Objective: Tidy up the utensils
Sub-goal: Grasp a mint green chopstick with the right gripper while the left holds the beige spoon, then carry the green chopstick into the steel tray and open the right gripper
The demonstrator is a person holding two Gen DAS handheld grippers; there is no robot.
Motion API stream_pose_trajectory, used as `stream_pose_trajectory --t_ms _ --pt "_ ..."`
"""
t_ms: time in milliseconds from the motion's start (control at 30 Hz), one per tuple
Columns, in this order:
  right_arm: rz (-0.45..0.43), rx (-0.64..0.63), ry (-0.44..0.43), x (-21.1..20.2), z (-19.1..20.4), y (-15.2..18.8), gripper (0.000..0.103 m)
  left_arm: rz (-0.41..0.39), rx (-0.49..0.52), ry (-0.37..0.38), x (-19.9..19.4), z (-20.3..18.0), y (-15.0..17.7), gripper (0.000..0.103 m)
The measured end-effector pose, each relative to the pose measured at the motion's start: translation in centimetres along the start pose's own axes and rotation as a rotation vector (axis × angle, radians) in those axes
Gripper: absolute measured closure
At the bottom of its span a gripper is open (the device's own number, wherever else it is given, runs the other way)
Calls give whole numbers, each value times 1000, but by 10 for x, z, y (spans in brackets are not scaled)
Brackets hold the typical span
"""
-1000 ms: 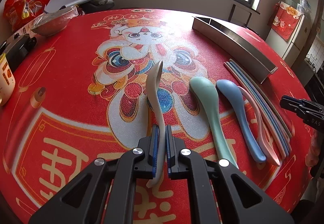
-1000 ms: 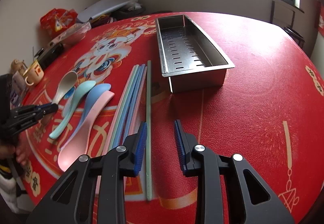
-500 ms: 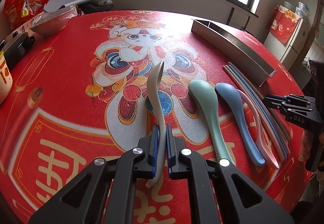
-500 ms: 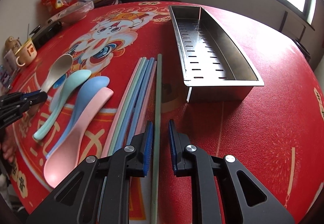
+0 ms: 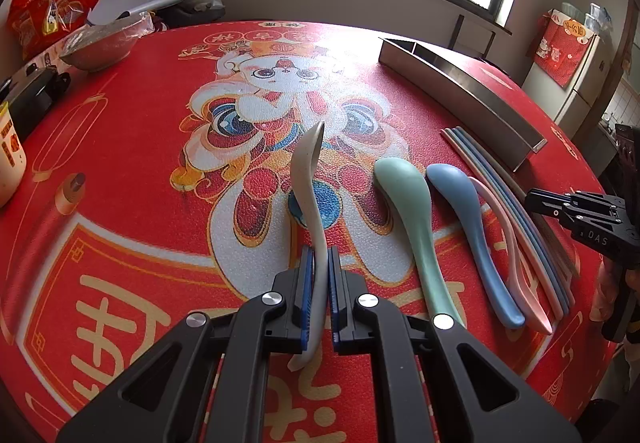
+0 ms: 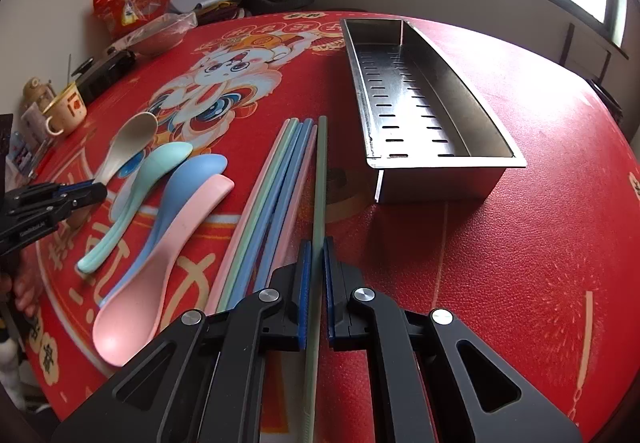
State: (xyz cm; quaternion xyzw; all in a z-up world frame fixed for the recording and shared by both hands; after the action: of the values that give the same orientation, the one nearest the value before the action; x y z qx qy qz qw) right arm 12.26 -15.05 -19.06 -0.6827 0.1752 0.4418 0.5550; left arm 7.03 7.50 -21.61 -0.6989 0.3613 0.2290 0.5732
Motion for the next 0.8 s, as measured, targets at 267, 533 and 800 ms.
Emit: stream_pose_trajectory --t_ms 267,533,800 --pt "-65 20 -65 -25 3 -8 97 3 16 -19 0 -1 0 95" --pt "-128 53 -77 -38 -10 -40 97 1 3 -7 0 0 0 95" --pt "-170 66 -39 -40 -28 -79 97 1 3 -9 0 1 -1 95"
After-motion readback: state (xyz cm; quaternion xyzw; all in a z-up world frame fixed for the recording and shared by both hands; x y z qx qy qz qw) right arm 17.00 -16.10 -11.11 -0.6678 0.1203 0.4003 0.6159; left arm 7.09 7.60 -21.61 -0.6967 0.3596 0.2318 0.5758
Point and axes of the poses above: each gripper's, at about its wrist camera, not at the fingertips, and x roughly the way its jaws point, z to its left, y to its underside, the point moved 7 cm from there along x, roughly the way its jaws point, and after that the axes turned 9 degrees about y, right-handed, at the moved point
